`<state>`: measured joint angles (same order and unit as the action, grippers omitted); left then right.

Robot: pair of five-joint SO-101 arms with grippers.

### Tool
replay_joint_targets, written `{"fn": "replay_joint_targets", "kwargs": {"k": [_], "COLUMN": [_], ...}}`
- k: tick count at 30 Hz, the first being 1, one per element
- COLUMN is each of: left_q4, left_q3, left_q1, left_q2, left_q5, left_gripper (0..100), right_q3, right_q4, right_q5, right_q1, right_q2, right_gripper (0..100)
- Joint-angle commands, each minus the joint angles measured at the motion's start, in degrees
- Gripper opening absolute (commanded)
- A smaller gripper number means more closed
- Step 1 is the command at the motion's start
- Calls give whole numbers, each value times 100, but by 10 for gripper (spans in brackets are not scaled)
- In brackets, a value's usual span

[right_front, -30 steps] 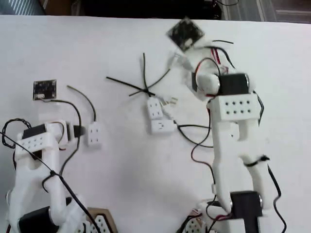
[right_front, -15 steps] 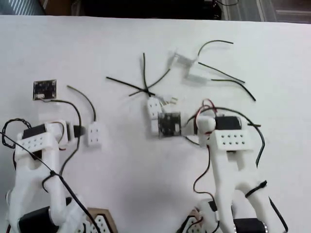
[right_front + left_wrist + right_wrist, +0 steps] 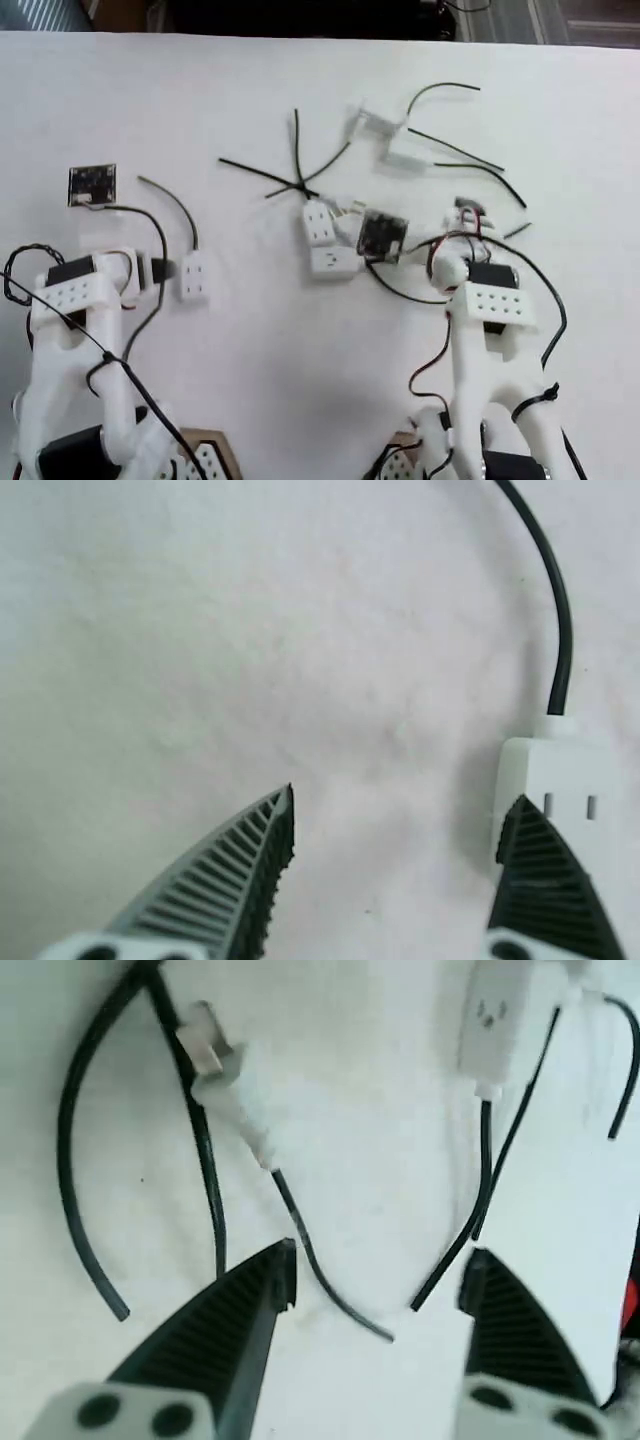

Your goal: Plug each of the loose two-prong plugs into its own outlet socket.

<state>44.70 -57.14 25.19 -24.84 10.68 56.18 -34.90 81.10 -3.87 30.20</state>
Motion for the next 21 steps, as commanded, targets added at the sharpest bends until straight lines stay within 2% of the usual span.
{"fn": "replay_joint_targets", "kwargs": {"k": [1,3,7,10,14,18,21], "left_q4": [-97,-97,-97,-97,-97,-97,-97], "left_q3": [18,18,18,18,18,18,18], "left_q1": [13,13,13,13,13,13,13], "left_q2": [-171,-171,-171,-171,-171,-171,-171], "left_q5": [9,9,18,18,18,18,18], "left_gripper": [320,320,320,320,320,320,320], "right_q3": [-62,-62,-114,-492,-1231,-1811,-2154], "right_q4": [154,127,-48,-629,-1666,-2044,-2044], "right_q5": [-1108,-2004,-4378,-5908,-7912,-9319,-9978], "right_q1": [-127,-110,84,374,919,1341,1437], "right_q2": [180,180,180,119,110,84,-242], "right_gripper": [313,293,217,183,201,220,219]}}
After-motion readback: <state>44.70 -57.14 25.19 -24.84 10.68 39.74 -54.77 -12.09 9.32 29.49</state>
